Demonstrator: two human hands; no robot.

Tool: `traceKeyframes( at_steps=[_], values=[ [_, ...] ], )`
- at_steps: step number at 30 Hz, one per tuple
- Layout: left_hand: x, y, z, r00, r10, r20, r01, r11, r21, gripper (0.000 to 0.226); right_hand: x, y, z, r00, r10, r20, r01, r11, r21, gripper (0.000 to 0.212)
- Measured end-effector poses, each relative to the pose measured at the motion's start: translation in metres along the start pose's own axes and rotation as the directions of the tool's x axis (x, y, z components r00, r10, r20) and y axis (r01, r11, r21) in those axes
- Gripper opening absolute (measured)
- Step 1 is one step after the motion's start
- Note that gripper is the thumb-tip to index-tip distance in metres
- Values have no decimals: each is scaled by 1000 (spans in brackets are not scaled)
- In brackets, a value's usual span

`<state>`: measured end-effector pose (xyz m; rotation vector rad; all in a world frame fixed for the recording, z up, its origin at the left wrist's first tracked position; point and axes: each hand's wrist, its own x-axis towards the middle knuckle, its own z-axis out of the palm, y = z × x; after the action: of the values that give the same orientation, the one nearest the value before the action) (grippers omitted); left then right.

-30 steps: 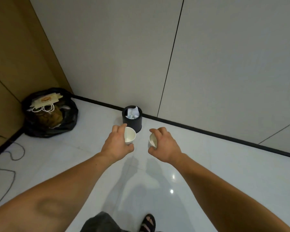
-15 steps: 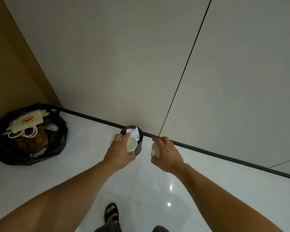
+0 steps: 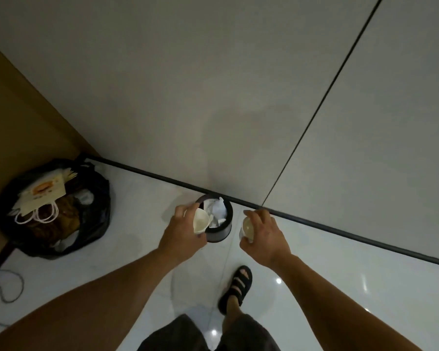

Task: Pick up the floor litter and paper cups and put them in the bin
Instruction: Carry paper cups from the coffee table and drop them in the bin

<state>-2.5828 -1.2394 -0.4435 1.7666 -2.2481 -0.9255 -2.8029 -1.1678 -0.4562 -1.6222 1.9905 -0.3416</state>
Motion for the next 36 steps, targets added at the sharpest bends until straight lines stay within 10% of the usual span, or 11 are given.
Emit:
traceKeyframes(
  at_steps=[20, 36],
  values=[
    [291, -187, 258, 994, 48, 96, -47, 999, -20, 86, 288, 136, 296, 984, 174, -31, -171, 982, 85, 76],
    [318, -300, 374, 934, 244, 260, -335, 848, 411, 92, 316, 196, 425, 989, 127, 77, -91, 927, -363, 84]
  ],
)
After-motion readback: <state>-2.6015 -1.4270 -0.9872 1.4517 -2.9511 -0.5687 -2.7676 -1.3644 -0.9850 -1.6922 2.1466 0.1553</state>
